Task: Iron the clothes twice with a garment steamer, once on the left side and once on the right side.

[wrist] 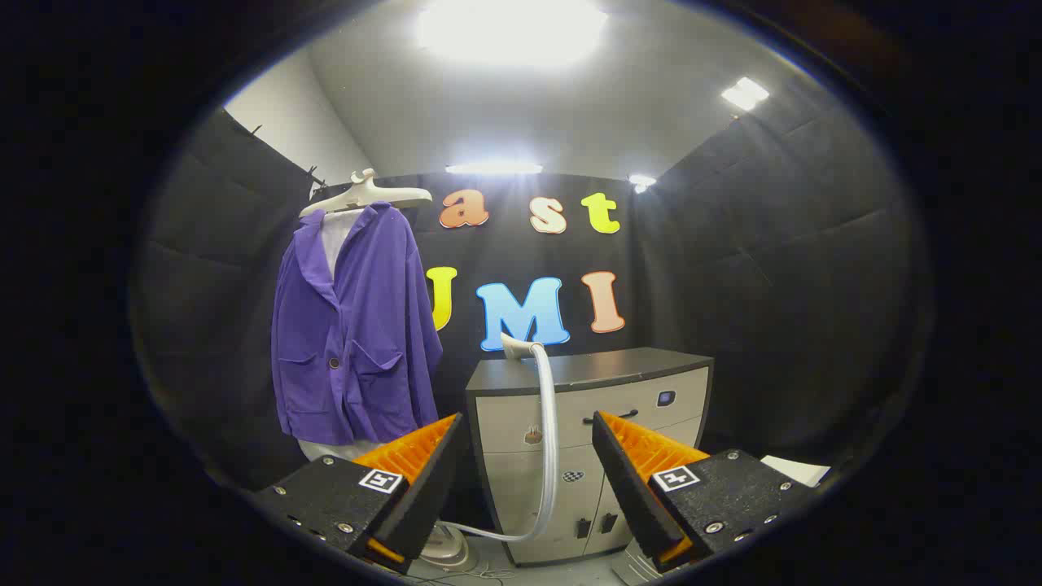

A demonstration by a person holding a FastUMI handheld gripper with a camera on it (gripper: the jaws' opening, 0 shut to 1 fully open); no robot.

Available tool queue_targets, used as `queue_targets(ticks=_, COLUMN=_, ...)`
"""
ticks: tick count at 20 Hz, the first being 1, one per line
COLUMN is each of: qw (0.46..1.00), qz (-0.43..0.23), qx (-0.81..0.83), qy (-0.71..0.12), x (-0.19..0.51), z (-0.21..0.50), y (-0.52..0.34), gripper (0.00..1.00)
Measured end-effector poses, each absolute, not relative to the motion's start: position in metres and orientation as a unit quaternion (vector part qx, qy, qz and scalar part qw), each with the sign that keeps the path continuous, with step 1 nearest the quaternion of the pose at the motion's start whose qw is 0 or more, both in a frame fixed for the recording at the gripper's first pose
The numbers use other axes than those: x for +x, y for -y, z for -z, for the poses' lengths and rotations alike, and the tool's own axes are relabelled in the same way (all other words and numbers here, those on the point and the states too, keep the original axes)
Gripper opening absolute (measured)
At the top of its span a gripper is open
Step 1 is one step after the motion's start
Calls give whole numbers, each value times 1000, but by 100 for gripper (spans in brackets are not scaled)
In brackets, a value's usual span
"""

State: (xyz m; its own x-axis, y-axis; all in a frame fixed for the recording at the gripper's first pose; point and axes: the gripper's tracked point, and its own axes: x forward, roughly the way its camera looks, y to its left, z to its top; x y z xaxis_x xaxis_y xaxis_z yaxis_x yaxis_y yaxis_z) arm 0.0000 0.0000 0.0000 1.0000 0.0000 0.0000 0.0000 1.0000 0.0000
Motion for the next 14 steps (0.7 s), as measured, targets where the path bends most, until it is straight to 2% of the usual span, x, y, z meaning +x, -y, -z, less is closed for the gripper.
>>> queue_targets(ticks=14, qw=1000, qz=9, qx=8, qy=2, x=7, z=-2, y=10, gripper=95)
